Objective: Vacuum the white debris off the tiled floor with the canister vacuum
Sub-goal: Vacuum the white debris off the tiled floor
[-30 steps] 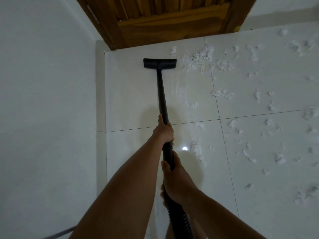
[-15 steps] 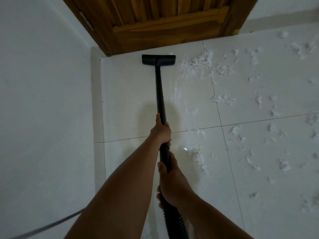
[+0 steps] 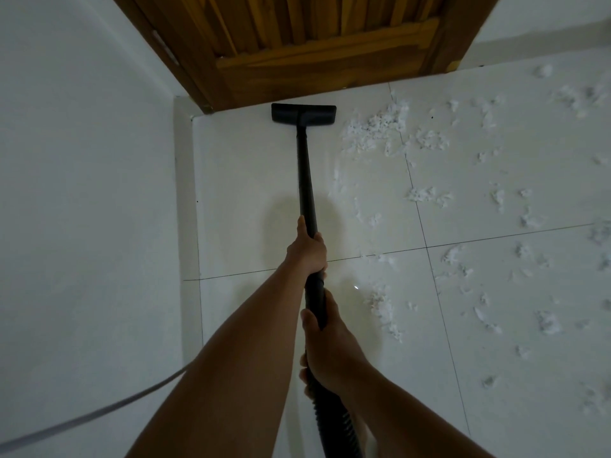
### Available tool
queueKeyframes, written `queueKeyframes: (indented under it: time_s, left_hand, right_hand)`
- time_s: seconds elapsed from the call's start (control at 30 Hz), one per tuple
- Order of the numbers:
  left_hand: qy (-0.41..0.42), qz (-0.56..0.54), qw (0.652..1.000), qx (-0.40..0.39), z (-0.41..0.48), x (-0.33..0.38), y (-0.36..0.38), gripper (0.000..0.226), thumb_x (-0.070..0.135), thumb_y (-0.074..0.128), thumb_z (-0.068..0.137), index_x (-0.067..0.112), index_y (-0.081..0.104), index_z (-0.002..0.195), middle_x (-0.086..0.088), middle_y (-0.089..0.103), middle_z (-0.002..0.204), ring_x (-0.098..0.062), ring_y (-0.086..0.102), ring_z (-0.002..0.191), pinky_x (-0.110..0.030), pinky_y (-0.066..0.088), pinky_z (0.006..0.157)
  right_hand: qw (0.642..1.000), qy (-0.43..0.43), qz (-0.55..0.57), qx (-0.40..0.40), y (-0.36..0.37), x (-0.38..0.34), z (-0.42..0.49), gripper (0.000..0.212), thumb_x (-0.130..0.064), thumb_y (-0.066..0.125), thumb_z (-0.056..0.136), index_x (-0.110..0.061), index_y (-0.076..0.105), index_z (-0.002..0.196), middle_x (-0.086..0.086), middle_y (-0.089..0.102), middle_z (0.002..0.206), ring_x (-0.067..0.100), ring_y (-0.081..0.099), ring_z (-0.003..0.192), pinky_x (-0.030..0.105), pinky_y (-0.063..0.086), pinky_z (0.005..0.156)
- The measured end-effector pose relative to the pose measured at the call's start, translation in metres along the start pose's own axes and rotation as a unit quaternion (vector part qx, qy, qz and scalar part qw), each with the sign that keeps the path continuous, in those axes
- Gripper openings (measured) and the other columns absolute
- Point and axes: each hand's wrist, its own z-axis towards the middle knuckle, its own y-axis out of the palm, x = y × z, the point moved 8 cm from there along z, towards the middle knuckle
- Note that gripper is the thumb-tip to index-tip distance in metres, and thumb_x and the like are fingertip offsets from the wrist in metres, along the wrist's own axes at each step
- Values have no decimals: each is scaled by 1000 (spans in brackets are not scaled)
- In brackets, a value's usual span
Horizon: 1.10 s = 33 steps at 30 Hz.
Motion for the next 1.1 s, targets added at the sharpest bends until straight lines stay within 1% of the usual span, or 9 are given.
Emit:
queueKeyframes:
  time_s: [0.07, 0.17, 0.27, 0.33, 0.4, 0.5, 0.83, 1.0, 1.1]
  left_hand:
    - [-5, -5, 1000, 1, -8, -5, 1, 66, 36, 33, 109, 46, -9, 159, -17, 68, 90, -22, 64, 60, -37, 60, 61]
    - [-14, -11, 1000, 3, -24, -17, 6, 66, 35, 33, 109, 45, -9, 159, -19, 70, 95, -23, 64, 60, -37, 60, 60]
    - [-22, -26, 999, 5, -41, -29, 14, 66, 35, 33, 109, 45, -9, 159, -19, 71, 93, -22, 64, 56, -35, 60, 56]
    - [-26, -33, 999, 5, -53, -35, 20, 66, 36, 33, 109, 45, -9, 159, -17, 70, 87, -19, 63, 51, -30, 55, 48]
    - [-30, -41, 999, 5, -62, -38, 27, 65, 37, 32, 109, 46, -9, 159, -15, 69, 84, -18, 62, 50, -27, 51, 45]
    - [-28, -53, 998, 4, -67, -37, 33, 65, 36, 32, 109, 45, -9, 159, -15, 69, 85, -18, 62, 52, -28, 51, 47]
    - [-27, -69, 997, 3, -49, -19, 34, 67, 35, 33, 109, 45, -10, 159, -15, 67, 88, -19, 61, 55, -32, 56, 54]
    - [-21, -59, 998, 15, -18, 4, 9, 65, 36, 33, 109, 45, -9, 159, -12, 65, 80, -17, 60, 51, -30, 55, 53]
    - [-18, -52, 998, 15, 0, 17, 0, 66, 36, 33, 109, 45, -9, 159, -12, 65, 80, -18, 61, 54, -35, 61, 64]
  right_hand:
    - [1000, 0, -6, -5, 0, 4, -8, 52, -46, 39, 108, -57, 15, 153, 13, 65, 86, 19, 64, 56, 28, 55, 50]
    - [1000, -4, -27, -8, 0, 15, -21, 50, -49, 38, 107, -58, 16, 151, 9, 68, 80, 17, 67, 55, 33, 63, 61]
    - [999, -3, -36, -6, -3, 30, -35, 53, -48, 37, 107, -55, 15, 154, 9, 67, 78, 17, 66, 56, 28, 59, 57]
    - [999, -6, -51, -1, -6, 40, -44, 53, -50, 37, 106, -58, 13, 153, 11, 69, 84, 18, 67, 57, 29, 60, 60]
    - [998, -13, -64, 2, -11, 46, -50, 53, -50, 37, 106, -59, 13, 153, 12, 70, 90, 18, 68, 57, 29, 60, 60]
    - [999, -20, -50, -1, -17, 49, -55, 54, -45, 39, 108, -55, 15, 155, 15, 68, 97, 18, 65, 55, 25, 54, 49]
    - [998, -37, -51, -17, -31, 25, -44, 48, -39, 37, 111, -49, 20, 155, 12, 62, 85, 12, 56, 49, 18, 46, 41]
    - [999, -23, -19, -29, -27, -7, -21, 48, -40, 38, 110, -52, 22, 153, 12, 62, 87, 15, 59, 54, 23, 50, 44]
    - [999, -25, -12, -27, -26, -23, -5, 47, -39, 39, 110, -52, 24, 152, 12, 62, 86, 16, 61, 56, 26, 53, 48]
